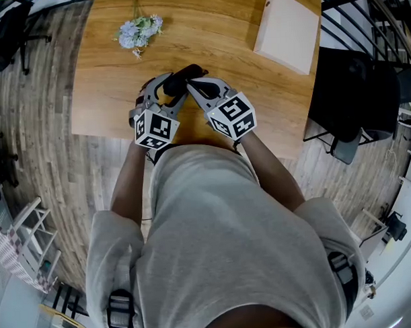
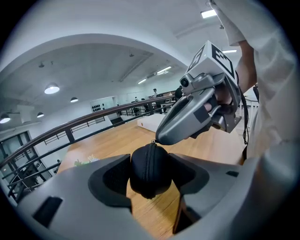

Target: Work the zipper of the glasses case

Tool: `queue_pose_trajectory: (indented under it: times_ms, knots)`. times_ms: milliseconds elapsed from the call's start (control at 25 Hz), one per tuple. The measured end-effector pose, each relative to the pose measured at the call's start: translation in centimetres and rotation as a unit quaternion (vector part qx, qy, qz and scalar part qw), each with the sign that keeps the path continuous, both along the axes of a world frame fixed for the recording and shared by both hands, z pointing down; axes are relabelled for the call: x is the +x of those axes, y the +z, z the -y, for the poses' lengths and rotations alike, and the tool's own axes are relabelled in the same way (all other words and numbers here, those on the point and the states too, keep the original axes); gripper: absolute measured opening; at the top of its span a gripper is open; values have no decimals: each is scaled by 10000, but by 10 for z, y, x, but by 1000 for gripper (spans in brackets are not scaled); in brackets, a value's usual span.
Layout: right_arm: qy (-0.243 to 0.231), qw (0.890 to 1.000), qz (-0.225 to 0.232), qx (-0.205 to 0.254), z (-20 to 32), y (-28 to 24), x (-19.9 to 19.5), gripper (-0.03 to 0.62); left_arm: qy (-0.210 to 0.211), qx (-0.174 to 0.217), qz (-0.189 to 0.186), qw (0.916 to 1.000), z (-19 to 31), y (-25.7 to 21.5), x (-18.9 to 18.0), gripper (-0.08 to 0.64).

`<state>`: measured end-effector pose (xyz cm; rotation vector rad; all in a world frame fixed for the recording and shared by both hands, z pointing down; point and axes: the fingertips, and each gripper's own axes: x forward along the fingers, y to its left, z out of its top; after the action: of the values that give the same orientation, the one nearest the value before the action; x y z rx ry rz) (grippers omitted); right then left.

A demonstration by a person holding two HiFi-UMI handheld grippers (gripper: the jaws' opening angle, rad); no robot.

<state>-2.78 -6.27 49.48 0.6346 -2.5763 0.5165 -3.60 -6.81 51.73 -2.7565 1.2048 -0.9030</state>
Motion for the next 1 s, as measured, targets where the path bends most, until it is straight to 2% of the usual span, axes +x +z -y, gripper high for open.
queue_pose_trajectory:
  times_ms: [200, 720, 1000]
  knots:
    - [-326, 9994, -32, 135, -13, -6, -13, 26, 32, -56, 89, 9999, 0, 4, 2, 265]
    - [34, 10000, -45, 54, 8, -3, 7, 26, 348, 366, 177, 9986, -4, -21, 9, 265]
    - [-100, 9996, -147, 212, -1, -7, -2, 26, 159, 116, 464, 9987, 0, -7, 5, 262]
